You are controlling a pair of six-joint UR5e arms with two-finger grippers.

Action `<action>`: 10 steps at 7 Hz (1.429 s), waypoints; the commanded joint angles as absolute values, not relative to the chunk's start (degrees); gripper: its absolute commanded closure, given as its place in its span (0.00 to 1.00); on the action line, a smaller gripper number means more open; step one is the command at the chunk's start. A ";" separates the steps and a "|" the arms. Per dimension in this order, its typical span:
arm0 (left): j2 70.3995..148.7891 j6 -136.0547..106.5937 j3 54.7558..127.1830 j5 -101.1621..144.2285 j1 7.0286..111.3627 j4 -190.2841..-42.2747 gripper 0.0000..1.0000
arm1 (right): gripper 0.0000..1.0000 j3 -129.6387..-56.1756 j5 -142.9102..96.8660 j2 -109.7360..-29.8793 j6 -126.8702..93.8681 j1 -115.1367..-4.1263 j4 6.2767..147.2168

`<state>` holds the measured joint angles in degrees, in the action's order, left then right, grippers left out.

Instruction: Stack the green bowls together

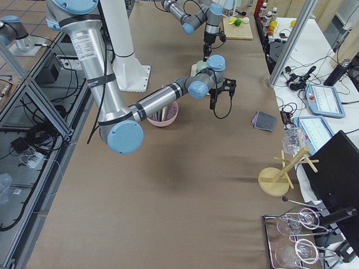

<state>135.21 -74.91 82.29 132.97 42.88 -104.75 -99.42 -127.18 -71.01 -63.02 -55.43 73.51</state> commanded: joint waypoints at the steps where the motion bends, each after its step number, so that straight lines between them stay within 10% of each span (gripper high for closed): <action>1: 134.04 -74.62 82.79 132.98 42.98 -104.68 1.00 | 0.00 -99.49 -127.18 -71.02 -63.02 -55.46 73.56; 2: 134.03 -74.71 82.71 132.72 42.89 -104.85 1.00 | 0.00 -99.49 -127.18 -71.02 -63.02 -55.46 73.48; 3: 134.03 -74.62 82.71 132.63 42.89 -105.38 0.28 | 0.00 -99.58 -127.18 -71.02 -63.02 -55.55 73.48; 4: 134.03 -74.88 83.05 132.63 42.89 -106.95 0.02 | 0.00 -99.58 -127.26 -71.19 -63.02 -55.63 73.48; 7: 133.86 -74.53 84.27 132.89 46.38 -107.76 0.02 | 0.00 -99.76 -130.58 -71.89 -61.88 -59.65 73.56; 10: 115.64 -58.11 100.50 132.20 55.08 -107.23 0.02 | 0.00 -99.32 -132.36 -80.13 -40.08 -69.84 76.61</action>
